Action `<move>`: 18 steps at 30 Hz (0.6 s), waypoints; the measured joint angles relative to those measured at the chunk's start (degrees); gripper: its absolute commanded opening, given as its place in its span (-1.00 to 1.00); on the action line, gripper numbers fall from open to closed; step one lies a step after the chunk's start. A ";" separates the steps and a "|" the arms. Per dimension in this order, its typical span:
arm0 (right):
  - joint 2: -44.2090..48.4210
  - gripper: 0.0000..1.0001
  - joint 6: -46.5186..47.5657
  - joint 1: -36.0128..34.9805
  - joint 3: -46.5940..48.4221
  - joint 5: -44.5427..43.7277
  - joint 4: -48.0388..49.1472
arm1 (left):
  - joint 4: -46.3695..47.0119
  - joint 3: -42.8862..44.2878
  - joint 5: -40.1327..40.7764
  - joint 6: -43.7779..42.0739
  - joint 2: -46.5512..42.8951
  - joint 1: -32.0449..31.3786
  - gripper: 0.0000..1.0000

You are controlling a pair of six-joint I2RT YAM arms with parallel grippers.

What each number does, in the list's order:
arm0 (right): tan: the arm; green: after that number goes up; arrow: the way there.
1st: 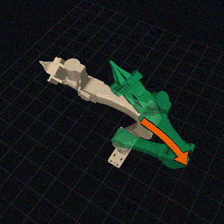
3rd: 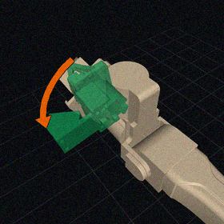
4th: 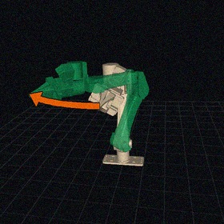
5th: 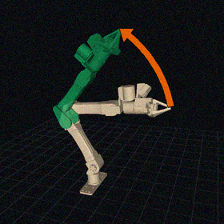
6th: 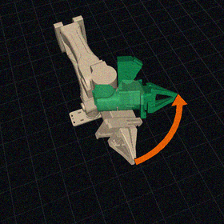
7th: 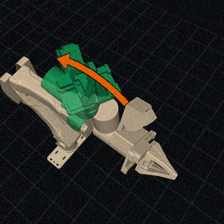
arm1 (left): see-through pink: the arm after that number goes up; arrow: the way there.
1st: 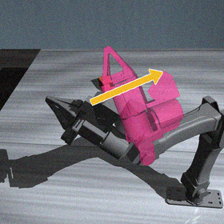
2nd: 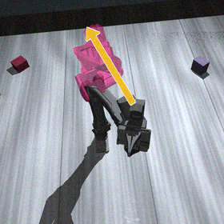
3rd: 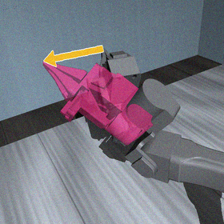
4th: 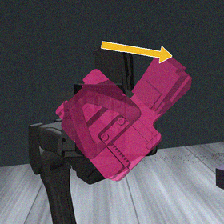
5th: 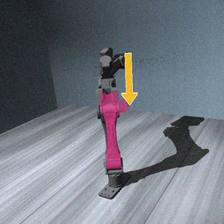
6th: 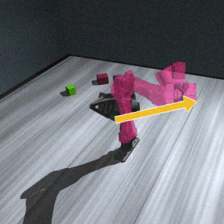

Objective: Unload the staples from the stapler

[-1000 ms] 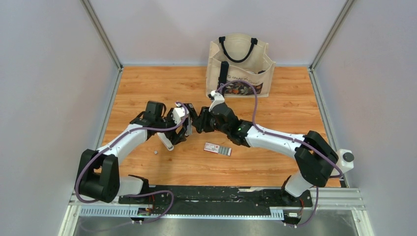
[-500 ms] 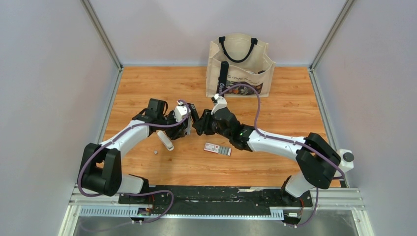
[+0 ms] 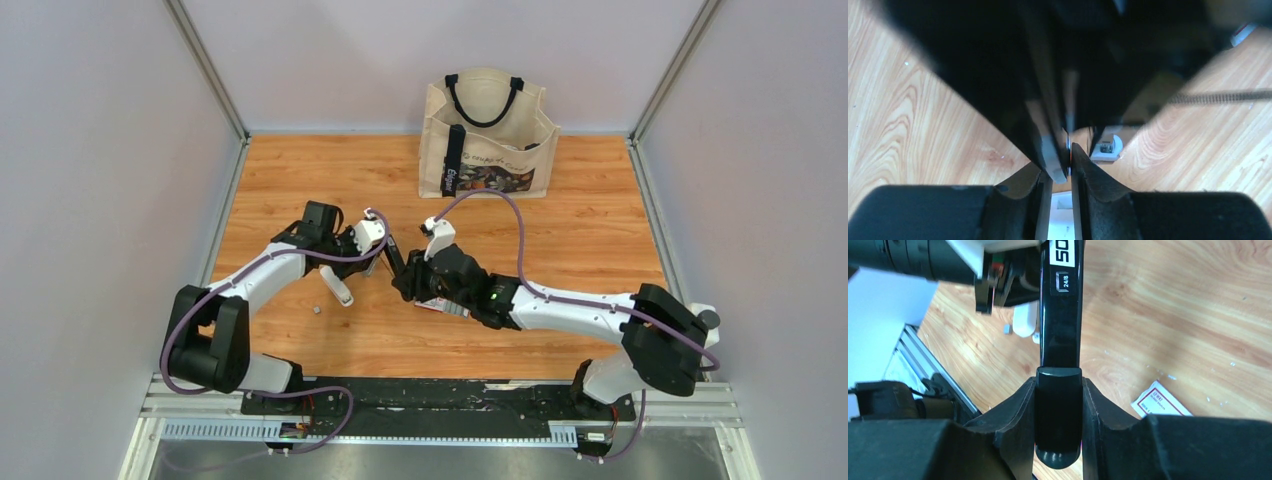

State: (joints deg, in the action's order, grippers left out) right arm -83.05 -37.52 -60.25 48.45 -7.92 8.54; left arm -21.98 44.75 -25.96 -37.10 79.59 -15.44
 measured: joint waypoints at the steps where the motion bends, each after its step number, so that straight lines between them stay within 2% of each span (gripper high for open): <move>1: 0.00 -0.99 0.50 -0.74 -0.17 -0.35 -0.50 | 0.17 0.00 0.61 -0.28 0.15 0.00 -0.49; 12: 1.79 -0.99 1.49 -7.39 -2.23 -9.40 -2.25 | 0.83 0.09 1.11 -2.97 0.24 -1.36 -0.67; 18: 2.14 -0.99 1.07 -10.05 -2.84 -14.25 -2.73 | 1.07 0.13 0.76 -5.07 0.24 -1.90 -0.70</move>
State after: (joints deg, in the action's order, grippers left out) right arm -80.90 -36.45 -70.30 45.60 -22.17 5.80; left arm -20.91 44.88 -25.19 -42.17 79.83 -17.34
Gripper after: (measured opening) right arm 0.342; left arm 0.228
